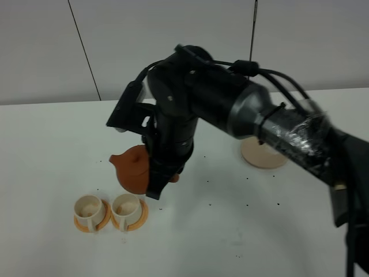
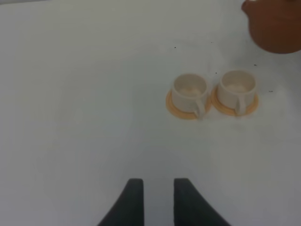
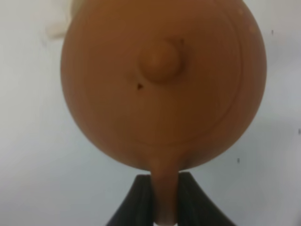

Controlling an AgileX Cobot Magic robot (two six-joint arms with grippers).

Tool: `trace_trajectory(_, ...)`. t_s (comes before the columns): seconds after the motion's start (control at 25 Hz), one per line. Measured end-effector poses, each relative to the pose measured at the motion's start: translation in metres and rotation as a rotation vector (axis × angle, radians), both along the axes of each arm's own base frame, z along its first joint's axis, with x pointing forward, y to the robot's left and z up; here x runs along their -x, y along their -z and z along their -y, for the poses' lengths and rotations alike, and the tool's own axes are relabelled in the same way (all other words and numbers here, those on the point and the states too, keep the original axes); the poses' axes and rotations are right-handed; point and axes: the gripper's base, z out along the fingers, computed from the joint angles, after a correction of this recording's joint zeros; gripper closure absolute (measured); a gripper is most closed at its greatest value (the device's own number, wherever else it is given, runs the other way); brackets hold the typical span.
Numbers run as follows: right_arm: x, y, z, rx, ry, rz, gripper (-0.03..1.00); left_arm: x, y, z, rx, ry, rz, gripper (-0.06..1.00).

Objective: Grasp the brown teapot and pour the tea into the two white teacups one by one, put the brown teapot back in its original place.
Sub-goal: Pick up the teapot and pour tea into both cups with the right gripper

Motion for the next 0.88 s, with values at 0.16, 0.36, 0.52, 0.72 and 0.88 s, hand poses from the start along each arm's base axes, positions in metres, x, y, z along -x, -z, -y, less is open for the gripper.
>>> trace_trajectory(0.16, -0.003, 0.009, -0.016, -0.005, -0.026, 0.023, 0.87, 0.0, 0.0, 0.0, 0.0, 0.0, 0.0, 0.71)
trace_trajectory(0.36, 0.005, 0.01, -0.027, -0.015, -0.063, 0.019, 0.87, 0.0, 0.0, 0.0, 0.001, 0.0, 0.0, 0.71)
trace_trajectory(0.52, 0.011, 0.01, -0.032, -0.038, -0.076, -0.006, 0.87, 0.0, 0.0, 0.0, 0.001, 0.0, 0.0, 0.71)
trace_trajectory(0.72, 0.013, 0.01, -0.034, -0.051, -0.081, -0.022, 0.87, 0.0, 0.0, 0.0, 0.001, 0.0, 0.0, 0.71)
trace_trajectory(0.88, 0.011, 0.019, -0.036, -0.039, -0.081, -0.034, 0.87, 0.0, 0.0, 0.0, 0.001, 0.0, 0.0, 0.71)
